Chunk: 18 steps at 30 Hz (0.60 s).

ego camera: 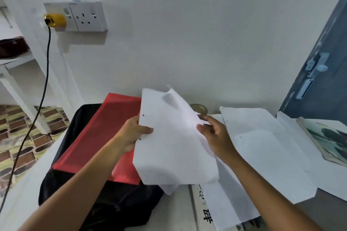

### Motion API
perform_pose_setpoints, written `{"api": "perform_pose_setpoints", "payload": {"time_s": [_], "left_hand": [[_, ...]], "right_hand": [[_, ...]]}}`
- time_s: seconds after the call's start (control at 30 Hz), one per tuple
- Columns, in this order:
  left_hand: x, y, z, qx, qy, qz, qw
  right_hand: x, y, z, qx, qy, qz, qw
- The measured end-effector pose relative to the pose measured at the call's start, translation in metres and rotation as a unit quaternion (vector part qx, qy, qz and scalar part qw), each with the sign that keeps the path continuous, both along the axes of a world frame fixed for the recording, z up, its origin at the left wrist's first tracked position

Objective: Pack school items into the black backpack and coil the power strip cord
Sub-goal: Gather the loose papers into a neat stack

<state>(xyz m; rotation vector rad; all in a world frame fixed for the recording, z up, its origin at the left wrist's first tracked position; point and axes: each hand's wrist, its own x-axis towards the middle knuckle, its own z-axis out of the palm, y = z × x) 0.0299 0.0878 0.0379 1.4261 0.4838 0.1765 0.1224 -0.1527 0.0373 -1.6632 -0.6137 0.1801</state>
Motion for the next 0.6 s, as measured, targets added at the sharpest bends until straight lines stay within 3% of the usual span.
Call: {"api": "perform_pose_setpoints", "payload": {"time_s": [0.07, 0.1, 0.17, 0.2, 0.27, 0.37, 0.5, 0.6], "left_hand": [[-0.007, 0.008, -0.001, 0.031, -0.012, 0.063, 0.997], [-0.012, 0.014, 0.0, 0.045, -0.011, 0.087, 0.995], [-0.021, 0.024, 0.001, 0.046, -0.008, 0.112, 0.993], [-0.024, 0.029, 0.001, 0.046, -0.003, 0.118, 0.992], [-0.031, 0.035, 0.001, 0.042, -0.001, 0.129, 0.991], [-0.033, 0.039, 0.0, 0.019, -0.014, 0.141, 0.99], [-0.032, 0.032, -0.003, 0.015, -0.013, 0.15, 0.988], [-0.031, 0.029, -0.003, 0.005, -0.021, 0.158, 0.987]], "right_hand": [[0.009, 0.0, 0.0, 0.002, 0.073, -0.022, 0.997], [0.018, -0.003, -0.004, -0.008, 0.082, -0.078, 0.993], [0.044, -0.016, -0.014, -0.143, 0.002, -0.2, 0.969], [0.053, -0.025, -0.018, -0.244, -0.044, -0.239, 0.939], [0.066, -0.036, -0.027, -0.382, -0.071, -0.248, 0.887], [0.065, -0.032, -0.034, -0.472, -0.054, -0.207, 0.855], [0.052, -0.009, -0.04, -0.334, -0.057, -0.177, 0.924], [0.041, 0.009, -0.033, -0.203, 0.01, -0.134, 0.97]]}}
